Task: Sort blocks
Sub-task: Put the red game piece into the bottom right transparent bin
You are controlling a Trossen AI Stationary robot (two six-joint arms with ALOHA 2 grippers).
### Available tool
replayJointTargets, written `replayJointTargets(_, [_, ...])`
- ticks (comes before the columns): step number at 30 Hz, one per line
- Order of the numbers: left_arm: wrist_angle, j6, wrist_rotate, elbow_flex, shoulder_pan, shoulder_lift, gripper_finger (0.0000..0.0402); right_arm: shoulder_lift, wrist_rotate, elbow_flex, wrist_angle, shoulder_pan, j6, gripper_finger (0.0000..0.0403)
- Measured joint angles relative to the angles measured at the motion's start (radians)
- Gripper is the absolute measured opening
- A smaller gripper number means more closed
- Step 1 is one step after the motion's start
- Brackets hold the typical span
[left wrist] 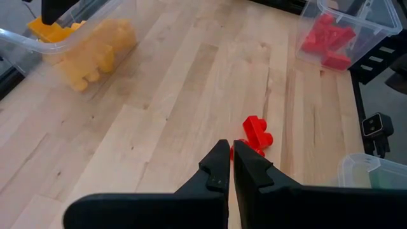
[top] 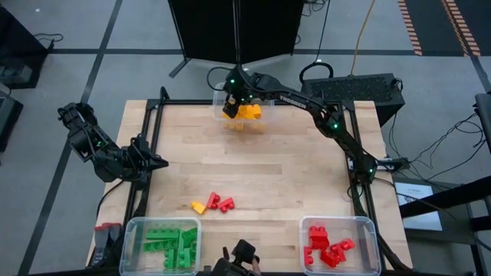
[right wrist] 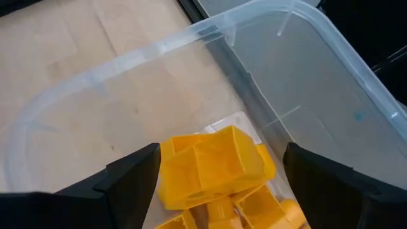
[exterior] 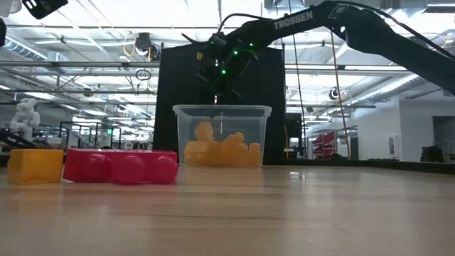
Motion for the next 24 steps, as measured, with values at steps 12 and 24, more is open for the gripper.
replayJointTargets(12, [0.000, 0.000, 0.000, 0.000, 0.000, 0.000, 0.0003, -0.010, 0.005, 0.000, -0.009, 0.005, -0.004, 0.0324])
replayJointTargets(24, [0.000, 0.000, 0.001, 0.000, 0.000, 0.000, 0.0003, -0.064, 0.011, 0.000, -0.031, 0.002, -0.018, 0.0325])
